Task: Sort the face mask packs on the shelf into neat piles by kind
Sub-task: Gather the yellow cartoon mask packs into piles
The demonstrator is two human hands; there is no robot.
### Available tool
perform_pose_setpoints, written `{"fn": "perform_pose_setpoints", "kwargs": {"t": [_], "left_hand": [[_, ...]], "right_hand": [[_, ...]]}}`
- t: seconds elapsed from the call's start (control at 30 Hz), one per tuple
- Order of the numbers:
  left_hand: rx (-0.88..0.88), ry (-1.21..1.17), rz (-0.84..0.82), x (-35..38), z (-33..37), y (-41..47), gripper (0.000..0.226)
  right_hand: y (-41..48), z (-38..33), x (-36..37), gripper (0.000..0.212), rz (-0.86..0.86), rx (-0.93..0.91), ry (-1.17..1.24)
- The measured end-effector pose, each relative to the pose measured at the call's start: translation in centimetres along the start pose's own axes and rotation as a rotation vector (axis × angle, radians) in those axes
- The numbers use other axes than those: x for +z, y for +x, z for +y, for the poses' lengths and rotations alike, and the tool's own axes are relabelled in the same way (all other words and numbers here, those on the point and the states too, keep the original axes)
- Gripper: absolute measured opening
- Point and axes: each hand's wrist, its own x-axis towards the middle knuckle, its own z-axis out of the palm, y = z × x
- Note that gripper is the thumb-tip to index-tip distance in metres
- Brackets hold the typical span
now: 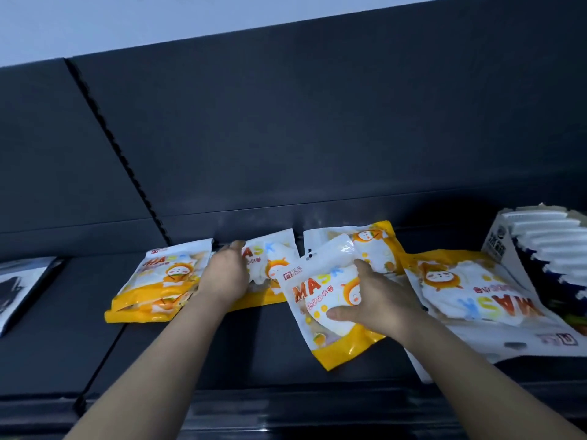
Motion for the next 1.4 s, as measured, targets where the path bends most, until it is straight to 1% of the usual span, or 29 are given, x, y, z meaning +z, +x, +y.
{"fn": "perform_pose_setpoints", "kwargs": {"t": [0.07,0.13,0.17,0.23,0.3,0.33,0.37,0.4,0.43,0.47,0.5,0.53,0.57,0.63,0.7,0.73,0.8,0.87,0.9,0.97,1.07,1.1,1.2,1.27,1.33,1.4], "left_hand": [[0.012,-0.104,0.055,-0.3,0.3,-0.3,0.04],[-0.004,-0.203,0.094,-1.0,-0.1,-0.3,0.041],[-0.022,-0.24,0.129,-1.5,-0.5,-0.3,0.044],[-0.043,-0.307,0.222,-2.7,-1.5,-0.2,0.047],[-0.002,-0.33,0.313,-4.0,-2.4,-0.1,0.043],[0.054,-0.315,0.321,-4.3,-2.8,-0.1,0.042],[0.132,-0.292,0.272,-4.4,-3.1,-0.2,0.042],[0.217,-0.253,0.158,-4.2,-3.2,-0.4,0.044],[0.286,-0.178,0.002,-3.8,-3.5,-0.5,0.047],[0.331,-0.072,-0.16,-3.2,-3.7,-0.8,0.052],[0.358,0.028,-0.28,-2.6,-3.9,-1.0,0.056],[0.365,0.09,-0.343,-2.0,-4.1,-1.1,0.058],[0.359,0.101,-0.362,-1.8,-4.3,-1.0,0.06],[0.34,0.038,-0.346,-2.0,-4.5,-0.4,0.057],[0.343,0.009,-0.308,-2.3,-3.9,0.4,0.049],[0.347,0.005,-0.263,-2.5,-3.3,0.7,0.047],[0.384,-0.014,-0.166,-2.3,-1.7,1.2,0.045],[0.444,-0.046,-0.11,-1.6,0.7,1.3,0.042],[0.468,-0.061,-0.104,-1.1,1.8,1.2,0.04],[0.537,-0.052,-0.141,0.0,4.6,0.8,0.039],[0.668,0.028,-0.231,2.0,8.7,0.1,0.043],[0.693,0.04,-0.265,2.6,10.0,-0.1,0.048],[0.712,0.121,-0.367,3.5,13.0,-0.2,0.07],[0.682,0.174,-0.335,3.6,14.1,0.1,0.076],[0.658,0.196,-0.213,3.4,14.7,0.4,0.072],[0.649,0.229,-0.131,3.2,14.9,0.5,0.068]], "right_hand": [[-0.1,-0.5,-0.1,0.094,0.022,-0.016,0.25],[0.2,-1.8,-0.1,0.084,0.067,-0.05,0.476],[0.6,-2.9,0.0,0.082,0.102,-0.052,0.544],[1.9,-5.2,0.3,0.082,0.187,-0.052,0.608],[3.6,-7.7,0.7,0.082,0.215,-0.055,0.65],[4.4,-8.9,1.0,0.081,0.19,-0.053,0.612],[5.1,-9.7,1.5,0.078,0.149,-0.052,0.497],[5.5,-10.2,2.1,0.072,0.114,-0.052,0.332],[5.7,-10.6,2.7,0.064,0.1,-0.055,0.176],[5.6,-10.8,3.4,0.056,0.101,-0.064,0.05],[5.6,-10.8,3.9,0.051,0.102,-0.074,-0.034],[5.4,-10.9,4.3,0.049,0.101,-0.083,-0.08],[5.3,-10.9,4.5,0.048,0.095,-0.087,-0.091],[5.4,-11.1,4.3,0.045,0.125,-0.101,-0.062],[5.1,-10.7,3.2,0.04,0.239,-0.111,-0.058],[4.8,-10.3,2.6,0.036,0.305,-0.104,-0.064],[3.8,-8.6,1.3,0.033,0.401,-0.035,-0.081],[2.3,-6.2,0.1,0.038,0.435,0.075,-0.132],[1.5,-4.9,-0.3,0.04,0.438,0.133,-0.155],[-0.3,-2.1,-1.2,0.042,0.444,0.22,-0.169],[-2.4,1.1,-2.2,0.039,0.417,0.282,-0.217],[-2.9,2.0,-2.5,0.039,0.402,0.3,-0.226],[-4.2,4.5,-3.3,0.043,0.323,0.327,-0.225],[-4.5,5.9,-3.8,0.046,0.273,0.285,-0.222],[-4.1,6.9,-4.3,0.046,0.234,0.224,-0.21],[-3.1,7.4,-4.5,0.046,0.209,0.159,-0.186]]}}
